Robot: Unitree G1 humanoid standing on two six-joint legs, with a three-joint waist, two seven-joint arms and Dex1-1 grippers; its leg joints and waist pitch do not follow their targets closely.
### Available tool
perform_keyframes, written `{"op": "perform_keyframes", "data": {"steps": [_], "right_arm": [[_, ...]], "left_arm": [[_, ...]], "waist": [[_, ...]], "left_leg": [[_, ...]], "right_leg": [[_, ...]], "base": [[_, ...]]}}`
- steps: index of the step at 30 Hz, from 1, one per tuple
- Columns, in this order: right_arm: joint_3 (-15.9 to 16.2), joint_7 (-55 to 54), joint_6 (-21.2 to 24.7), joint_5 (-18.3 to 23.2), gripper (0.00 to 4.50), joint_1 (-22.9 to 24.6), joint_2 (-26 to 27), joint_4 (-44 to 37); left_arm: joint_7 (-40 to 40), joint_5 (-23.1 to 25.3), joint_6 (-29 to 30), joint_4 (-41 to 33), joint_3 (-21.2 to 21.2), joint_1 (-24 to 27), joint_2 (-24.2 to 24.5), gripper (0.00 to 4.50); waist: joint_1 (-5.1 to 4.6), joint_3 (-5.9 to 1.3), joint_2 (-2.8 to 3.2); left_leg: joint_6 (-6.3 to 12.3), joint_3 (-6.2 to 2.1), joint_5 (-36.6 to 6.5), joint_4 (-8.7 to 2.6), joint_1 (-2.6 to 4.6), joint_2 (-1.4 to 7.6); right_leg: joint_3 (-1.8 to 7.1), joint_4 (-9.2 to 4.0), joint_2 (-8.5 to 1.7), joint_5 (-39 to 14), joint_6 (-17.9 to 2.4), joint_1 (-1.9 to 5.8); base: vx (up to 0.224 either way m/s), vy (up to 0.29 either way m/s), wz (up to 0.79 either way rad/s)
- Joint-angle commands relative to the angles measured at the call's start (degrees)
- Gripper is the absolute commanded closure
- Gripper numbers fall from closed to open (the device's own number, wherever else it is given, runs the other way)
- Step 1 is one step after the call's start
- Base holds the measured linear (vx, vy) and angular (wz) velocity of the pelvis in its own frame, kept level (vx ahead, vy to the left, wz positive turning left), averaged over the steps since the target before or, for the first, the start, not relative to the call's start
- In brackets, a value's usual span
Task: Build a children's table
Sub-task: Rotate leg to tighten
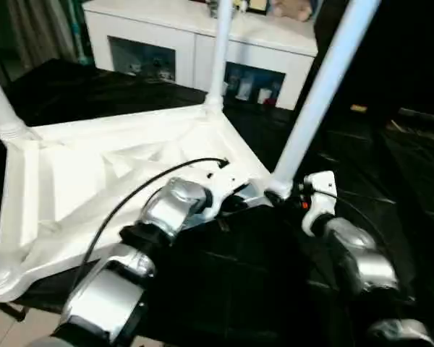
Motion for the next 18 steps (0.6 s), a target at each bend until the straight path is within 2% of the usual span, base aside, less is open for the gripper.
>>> {"op": "perform_keyframes", "data": {"steps": [1,6,7,8,11,14,18], "right_arm": [[2.2,6.99,0.76,1.6,0.6,0.65,-2.58,-4.19],[1.64,11.79,1.32,2.6,0.6,1.12,-5.88,-6.1],[1.67,12.84,1.52,2.85,0.6,1.07,-6.47,-6.45],[2.08,14.6,2.1,3.0,0.6,1.14,-7.45,-7.16],[3.03,16.3,2.44,2.54,0.6,1.32,-8.4,-7.77],[3.7,16.62,2.93,2.19,0.6,1.27,-8.58,-8.25],[5.22,17.76,2.28,0.6,0.6,1.02,-8.94,-7.65]], "left_arm": [[-5.35,-0.53,-1.02,-0.56,-2.28,2.55,1.12,4.5],[-13.04,-1.73,-2.65,-4.46,-3.64,4.12,4.15,4.5],[-15.66,-2.16,-2.89,-6.07,-4.33,4.71,5.22,4.5],[-19.63,-3.06,-1.99,-8.88,-5.28,5.73,6.76,4.5],[-21.6,-3.27,-1.5,-10.79,-5.82,6.5,7.72,4.5],[-22.0,-3.49,-0.74,-11.92,-5.71,6.85,8.03,4.5],[-22.39,-3.57,-0.23,-12.7,-5.67,7.1,8.25,4.5]], "waist": [[0.44,-2.03,-0.43],[0.3,-2.23,-0.37],[0.36,-2.3,-0.3],[0.37,-2.34,-0.5],[0.63,-2.33,-0.23],[0.71,-2.21,-0.42],[0.65,-2.15,-0.55]], "left_leg": [[3.99,-0.16,-12.48,-4.17,-0.61,1.45],[4.12,-0.01,-10.07,-4.0,-0.52,1.6],[4.36,0.03,-8.98,-3.9,-0.42,1.64],[4.77,0.09,-7.75,-3.83,-0.42,1.71],[5.71,0.36,-5.99,-3.57,-0.08,1.71],[5.48,0.43,-6.68,-3.65,-0.03,1.66],[4.1,0.35,-8.71,-3.8,-0.02,1.64]], "right_leg": [[1.95,-5.2,-2.91,-16.54,-8.46,2.71],[1.93,-4.39,-2.73,-10.86,-10.97,2.57],[1.91,-4.11,-2.72,-8.46,-11.89,2.64],[1.92,-3.77,-2.71,-5.91,-12.67,2.77],[1.98,-3.29,-2.61,-1.62,-14.46,2.67],[1.98,-3.3,-2.68,-1.76,-14.94,2.84],[1.99,-3.72,-2.74,-5.95,-13.6,2.77]], "base": [[0.0,0.0,0.0],[0.0,0.0,0.0],[0.0,0.0,0.0],[0.0,0.0,0.0],[0.0,0.0,0.0],[0.0,0.0,0.0],[0.0,0.0,0.0]]}}
